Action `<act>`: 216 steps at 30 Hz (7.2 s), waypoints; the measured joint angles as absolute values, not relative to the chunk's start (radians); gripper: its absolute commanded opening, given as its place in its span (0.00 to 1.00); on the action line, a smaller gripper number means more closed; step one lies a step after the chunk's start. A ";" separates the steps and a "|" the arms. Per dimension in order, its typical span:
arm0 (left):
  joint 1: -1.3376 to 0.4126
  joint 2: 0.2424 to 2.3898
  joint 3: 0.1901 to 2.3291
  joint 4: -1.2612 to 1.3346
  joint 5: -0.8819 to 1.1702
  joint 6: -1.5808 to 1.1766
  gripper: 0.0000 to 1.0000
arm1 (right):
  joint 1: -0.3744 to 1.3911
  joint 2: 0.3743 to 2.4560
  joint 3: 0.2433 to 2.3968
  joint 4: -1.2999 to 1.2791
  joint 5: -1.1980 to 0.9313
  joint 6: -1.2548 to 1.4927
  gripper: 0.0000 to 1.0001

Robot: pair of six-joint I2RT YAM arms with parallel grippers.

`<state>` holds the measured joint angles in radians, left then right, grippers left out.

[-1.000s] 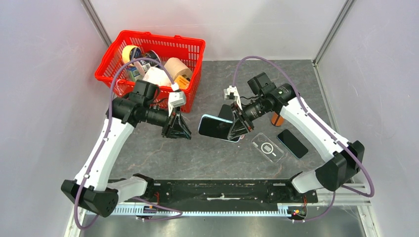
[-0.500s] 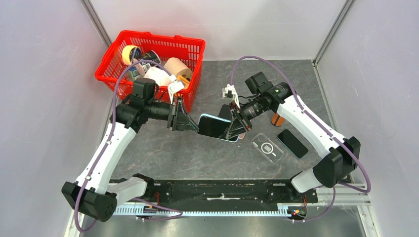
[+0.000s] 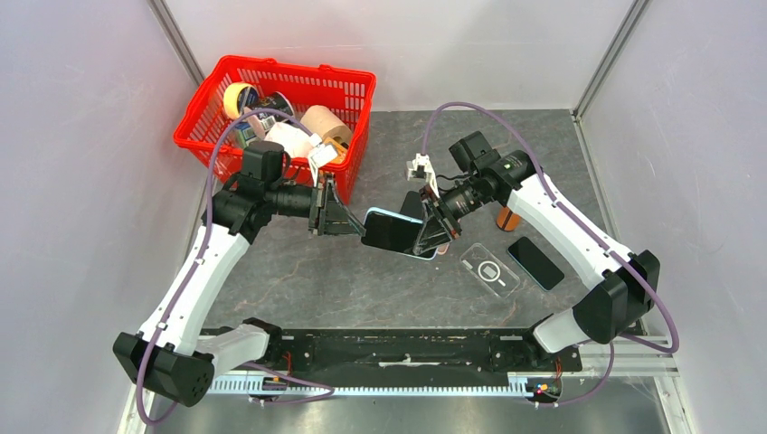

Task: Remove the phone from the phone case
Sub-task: Remove the phone case from the phone, then place the phone case at the center of the board.

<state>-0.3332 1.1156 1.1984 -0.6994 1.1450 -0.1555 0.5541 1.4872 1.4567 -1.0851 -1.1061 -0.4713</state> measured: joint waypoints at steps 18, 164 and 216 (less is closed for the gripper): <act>-0.330 1.112 1.198 -0.702 1.102 -0.153 0.31 | 0.553 1.487 1.456 -1.084 -1.102 -0.472 0.00; -0.630 1.244 1.043 -0.594 0.691 0.226 0.02 | 0.664 1.608 1.349 -0.562 -0.860 -0.184 0.05; -0.591 0.921 1.068 -1.120 0.493 0.653 0.02 | 0.640 2.059 1.381 -0.444 -0.757 0.075 0.55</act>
<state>-0.5911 0.9207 1.0679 -1.1202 0.4934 0.6529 0.6395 2.0586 1.3811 -0.4438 -0.7574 0.0746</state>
